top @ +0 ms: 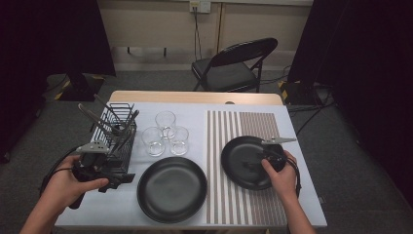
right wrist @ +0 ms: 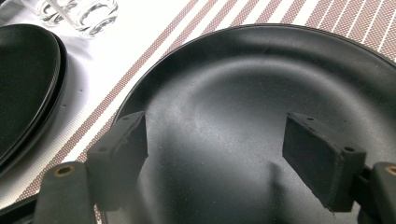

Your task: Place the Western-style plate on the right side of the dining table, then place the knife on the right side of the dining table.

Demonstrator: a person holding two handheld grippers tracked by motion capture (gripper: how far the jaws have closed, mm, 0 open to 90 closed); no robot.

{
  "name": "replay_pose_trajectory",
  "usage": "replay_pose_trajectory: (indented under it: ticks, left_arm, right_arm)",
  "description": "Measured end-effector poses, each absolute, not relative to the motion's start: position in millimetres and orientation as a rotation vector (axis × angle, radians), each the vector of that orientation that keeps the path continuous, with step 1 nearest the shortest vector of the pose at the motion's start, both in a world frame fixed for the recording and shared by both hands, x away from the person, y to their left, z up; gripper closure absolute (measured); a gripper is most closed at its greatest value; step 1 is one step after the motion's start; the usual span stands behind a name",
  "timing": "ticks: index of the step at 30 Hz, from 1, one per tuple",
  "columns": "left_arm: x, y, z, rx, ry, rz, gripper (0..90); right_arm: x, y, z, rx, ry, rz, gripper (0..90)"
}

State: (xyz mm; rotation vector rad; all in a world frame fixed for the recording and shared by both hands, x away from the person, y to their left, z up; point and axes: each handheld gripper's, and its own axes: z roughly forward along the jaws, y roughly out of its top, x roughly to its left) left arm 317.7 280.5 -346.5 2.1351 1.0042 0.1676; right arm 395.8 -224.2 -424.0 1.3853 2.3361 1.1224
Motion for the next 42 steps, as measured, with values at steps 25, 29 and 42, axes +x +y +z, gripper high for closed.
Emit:
replay_pose_trajectory:
  ticks: [25, 29, 42]
  left_arm:
    - [323.0, 284.0, -339.9, 2.128, 1.022, 0.167, 25.3]
    - [324.4, 283.5, -335.4, 2.133, 1.015, 0.177, 25.3]
    - [330.8, 289.2, -332.3, 2.131, 1.037, 0.183, 25.7]
  right_arm:
    - [397.1, -222.4, -423.5, 1.381, 2.344, 1.131, 21.3]
    - [398.2, -220.9, -423.2, 1.372, 2.351, 1.13, 21.3]
    - [400.7, -217.7, -423.5, 1.359, 2.36, 1.132, 21.3]
